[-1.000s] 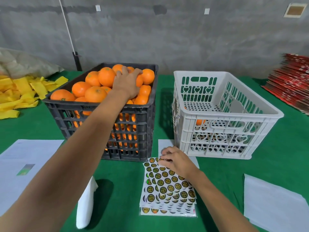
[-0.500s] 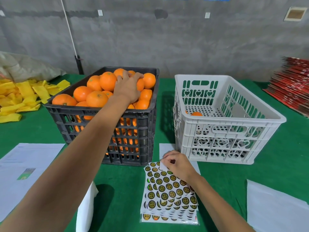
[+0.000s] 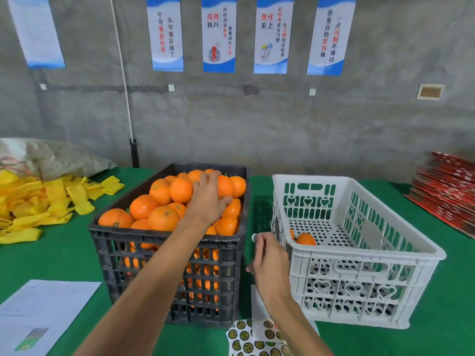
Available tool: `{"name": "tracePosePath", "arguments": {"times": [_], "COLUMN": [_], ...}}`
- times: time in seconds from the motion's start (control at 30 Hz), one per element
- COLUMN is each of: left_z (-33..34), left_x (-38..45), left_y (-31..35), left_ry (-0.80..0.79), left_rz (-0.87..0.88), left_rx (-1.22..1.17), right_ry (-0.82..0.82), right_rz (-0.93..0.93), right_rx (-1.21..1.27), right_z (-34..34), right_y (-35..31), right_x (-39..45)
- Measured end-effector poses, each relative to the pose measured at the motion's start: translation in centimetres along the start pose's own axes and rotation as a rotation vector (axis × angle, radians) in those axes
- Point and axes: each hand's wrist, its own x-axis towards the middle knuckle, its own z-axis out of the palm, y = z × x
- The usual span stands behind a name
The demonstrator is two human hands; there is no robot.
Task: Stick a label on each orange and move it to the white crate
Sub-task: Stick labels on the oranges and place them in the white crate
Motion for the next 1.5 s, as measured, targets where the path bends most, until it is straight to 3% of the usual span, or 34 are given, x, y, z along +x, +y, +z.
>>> {"name": "tracePosePath", "arguments": {"times": [0.13,0.33,0.43,0.7,0.8,0.9,1.0,1.1,1.23,1.37,1.5], "left_z": [-0.3,-0.7,-0.8,-0.7,-0.4,0.0,1.0,1.6,2.2,2.3,1.8], "left_x": [-0.4,-0.8,-0.9,-0.7,-0.4,-0.2,0.4,0.9,1.5,1.9,2.2], "left_y": [0.5,1.0,1.1,1.1,1.5,1.9,1.1,0.5,0.0,-0.2,0.2], "left_ry": [0.068,0.106,0.130,0.154,0.064,-0.080,-0.131,-0.321,-0.470,-0.543,-0.474], "left_rz": [0.052,0.121,0.134,0.147,0.258,0.257,0.218,0.062,0.035,0.025,-0.063], "left_rx": [-0.097,-0.137,-0.175,-0.181,-0.199,-0.293,-0.004,0.271,0.235,0.214,0.203], "right_ry": [0.220,0.317,0.214,-0.034,-0.058,0.014,0.086,0.044,0.028,0.028,0.023], "right_rz": [-0.116,-0.194,-0.212,-0.270,-0.142,-0.042,0.031,0.094,0.106,-0.005,-0.321], "right_rx": [-0.037,-0.305,-0.399,-0.313,-0.235,-0.364,-0.566,-0.664,-0.663,-0.639,-0.713], "right_z": [-0.9,-1.4,-1.0,-0.6,-1.4,-3.5,-5.8,-7.1,-7.2,-6.4,-5.6], "right_y": [-4.2,-7.9,-8.7,-7.9,-7.9,-6.9,-4.7,-1.9,0.2,0.1,0.0], "right_x": [4.2,9.7,10.6,9.8,10.4,11.2,11.3,10.7,10.1,8.9,6.8]}}
